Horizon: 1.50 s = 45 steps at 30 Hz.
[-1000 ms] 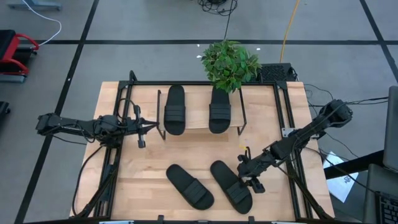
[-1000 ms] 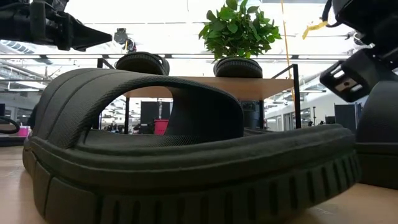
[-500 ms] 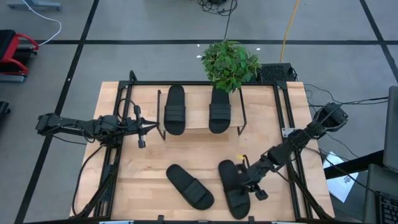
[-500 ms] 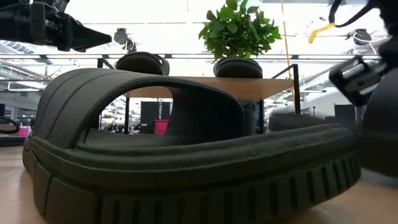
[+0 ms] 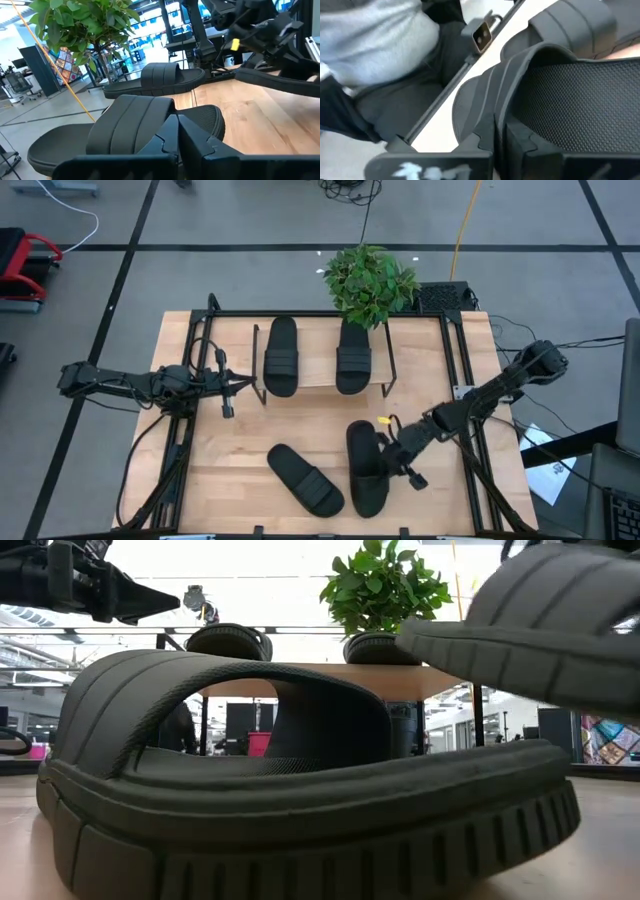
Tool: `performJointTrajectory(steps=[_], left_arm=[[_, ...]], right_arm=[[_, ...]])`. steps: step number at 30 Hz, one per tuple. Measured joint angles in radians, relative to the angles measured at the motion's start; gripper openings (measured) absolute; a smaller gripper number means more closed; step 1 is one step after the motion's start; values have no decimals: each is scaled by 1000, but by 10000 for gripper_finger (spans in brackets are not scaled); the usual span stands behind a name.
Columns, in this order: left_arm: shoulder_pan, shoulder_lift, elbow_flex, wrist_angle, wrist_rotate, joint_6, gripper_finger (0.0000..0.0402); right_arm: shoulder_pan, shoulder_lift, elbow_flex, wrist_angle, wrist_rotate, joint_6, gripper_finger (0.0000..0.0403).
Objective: Pick and place slides into the shelf
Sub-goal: Put the black slide under the shelf
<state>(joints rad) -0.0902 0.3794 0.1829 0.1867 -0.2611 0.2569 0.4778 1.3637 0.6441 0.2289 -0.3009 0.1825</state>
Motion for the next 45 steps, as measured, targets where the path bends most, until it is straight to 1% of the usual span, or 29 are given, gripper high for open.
performJointTrajectory(steps=[3, 6, 9, 15, 19, 23, 26, 33, 37, 41, 45], left_arm=[[0, 0, 0, 0, 0, -1, 20], [0, 0, 0, 0, 0, -1, 27], [0, 0, 0, 0, 0, -1, 27], [0, 0, 0, -3, 0, 0, 12], [0, 0, 0, -3, 0, 0, 2], [0, 0, 0, -3, 0, 0, 9], [0, 0, 0, -3, 0, 0, 20], [0, 0, 0, -3, 0, 1, 32], [0, 0, 0, -3, 0, 1, 31], [0, 0, 0, -3, 0, 0, 32], [0, 0, 0, -3, 0, 0, 31]], right_arm=[[-77, -7, 0, -8, -90, 12, 2], [-140, -7, 0, -36, -148, 12, 2], [-184, 12, 0, -40, -171, 8, 2], [-243, 64, 0, -53, -165, 17, 1], [-274, 92, 1, -46, -138, 27, 1], [-288, 95, 2, -45, -93, 31, 8], [-287, 88, 2, -46, -42, 0, 27], [-280, 76, 2, -38, -27, -14, 95], [-280, 53, 2, -39, 55, -16, 131], [-267, 22, 2, -53, 146, -46, 147], [-250, 1, 2, -57, 157, -87, 149]])
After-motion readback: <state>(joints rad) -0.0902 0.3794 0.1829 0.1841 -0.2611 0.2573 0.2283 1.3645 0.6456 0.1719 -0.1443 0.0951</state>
